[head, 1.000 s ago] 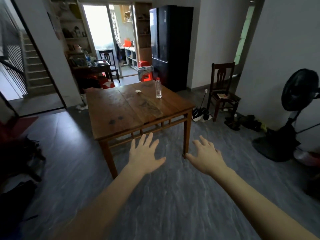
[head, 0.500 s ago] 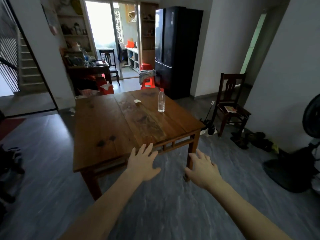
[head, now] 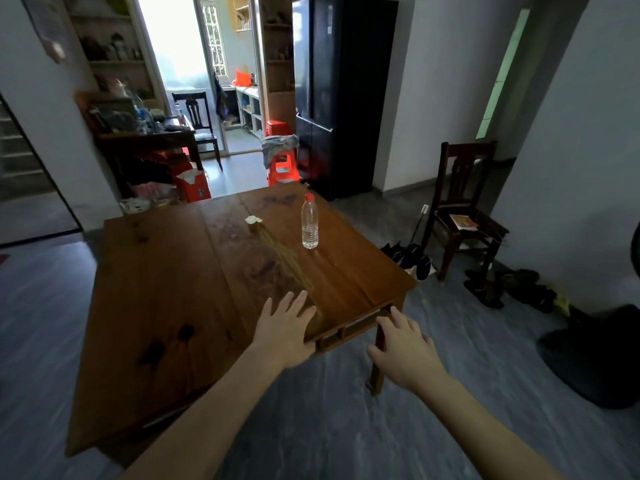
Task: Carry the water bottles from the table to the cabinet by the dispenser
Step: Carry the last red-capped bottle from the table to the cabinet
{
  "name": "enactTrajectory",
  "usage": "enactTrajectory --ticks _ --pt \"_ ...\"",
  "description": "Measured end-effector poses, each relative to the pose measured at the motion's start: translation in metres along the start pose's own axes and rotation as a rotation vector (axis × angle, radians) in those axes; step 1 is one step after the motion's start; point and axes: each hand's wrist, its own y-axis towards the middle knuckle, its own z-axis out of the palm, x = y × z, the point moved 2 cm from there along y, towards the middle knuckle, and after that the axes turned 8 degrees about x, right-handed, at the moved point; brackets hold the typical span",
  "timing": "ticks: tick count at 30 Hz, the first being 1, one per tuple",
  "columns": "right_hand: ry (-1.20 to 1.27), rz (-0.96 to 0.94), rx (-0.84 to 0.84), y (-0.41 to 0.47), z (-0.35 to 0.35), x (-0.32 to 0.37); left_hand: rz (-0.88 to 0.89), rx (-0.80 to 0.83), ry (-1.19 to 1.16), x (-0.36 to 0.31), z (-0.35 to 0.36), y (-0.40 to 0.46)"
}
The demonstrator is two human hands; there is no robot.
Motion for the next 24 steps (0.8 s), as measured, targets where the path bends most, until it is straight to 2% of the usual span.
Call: enactTrajectory --ticks 9,13,24 --pt "-0.017 -0.051 0.027 0.160 -0.070 -0.035 -0.073 -0.042 -0.041 0.012 -0.071 0.146" --pt "-0.060 -0.102 0.043 0.223 -0.093 -0.038 -0.127 -0.129 -0.099 0.017 -0.097 0.196" --pt "-0.119 -0.191 0.127 0.368 -0.107 -0.019 -0.239 -0.212 -0.202 0.054 -0.109 0.315"
